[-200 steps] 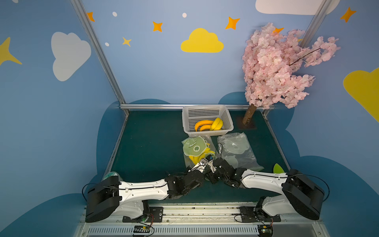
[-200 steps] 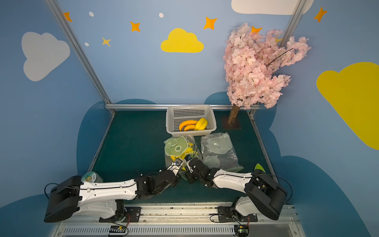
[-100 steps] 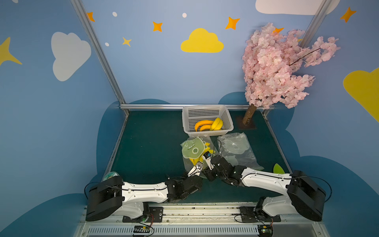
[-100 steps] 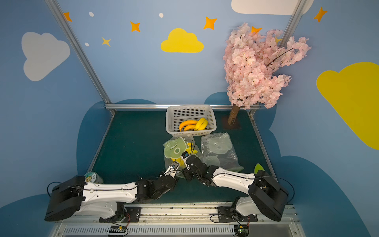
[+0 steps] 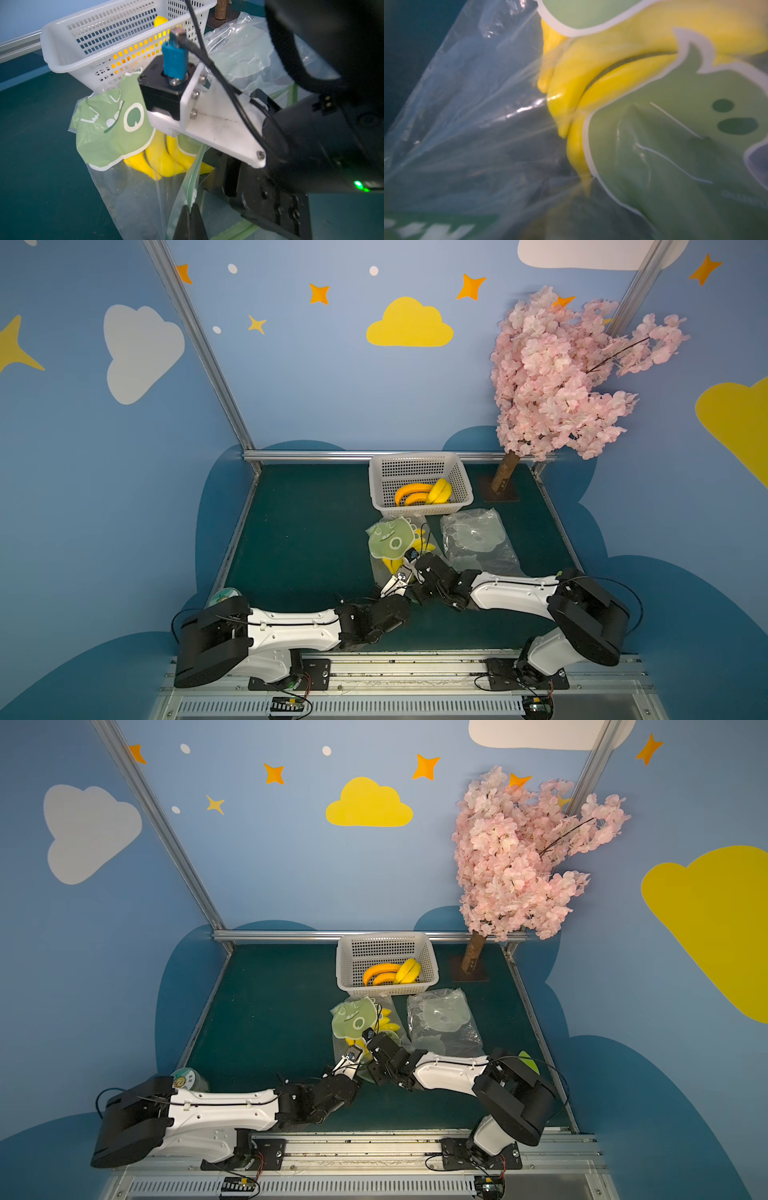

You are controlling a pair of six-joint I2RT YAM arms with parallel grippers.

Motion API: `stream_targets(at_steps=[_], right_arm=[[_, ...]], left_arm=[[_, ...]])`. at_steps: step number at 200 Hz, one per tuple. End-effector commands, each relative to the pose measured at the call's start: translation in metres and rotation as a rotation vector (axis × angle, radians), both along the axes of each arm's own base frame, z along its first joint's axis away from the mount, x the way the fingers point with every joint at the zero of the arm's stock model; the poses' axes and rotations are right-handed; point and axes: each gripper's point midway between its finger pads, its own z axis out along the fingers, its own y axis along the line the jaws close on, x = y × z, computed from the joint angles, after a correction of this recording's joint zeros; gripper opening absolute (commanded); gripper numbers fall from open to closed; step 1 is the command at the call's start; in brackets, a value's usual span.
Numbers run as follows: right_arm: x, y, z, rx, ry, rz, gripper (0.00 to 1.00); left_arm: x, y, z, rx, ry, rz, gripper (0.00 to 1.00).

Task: Open the zip-top bag and take out the banana
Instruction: Pick up the banana from the zipper food storage bag.

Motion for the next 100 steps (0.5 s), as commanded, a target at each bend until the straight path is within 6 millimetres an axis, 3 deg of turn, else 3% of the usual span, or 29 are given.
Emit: stream_targets(at_steps=[1, 100], right_arm=[[0.006, 0.007, 0.001, 0.0, -0.014, 0.023, 0.44], [-0.002, 0.013, -0.001, -0.002, 0.044, 0.087, 0.03]], left_arm=[[-0.001, 0.002, -0.002, -0.006, -0.002, 0.001, 0.03], [0.0, 0.014, -0.005, 0.031, -0.015, 0.023, 0.03]])
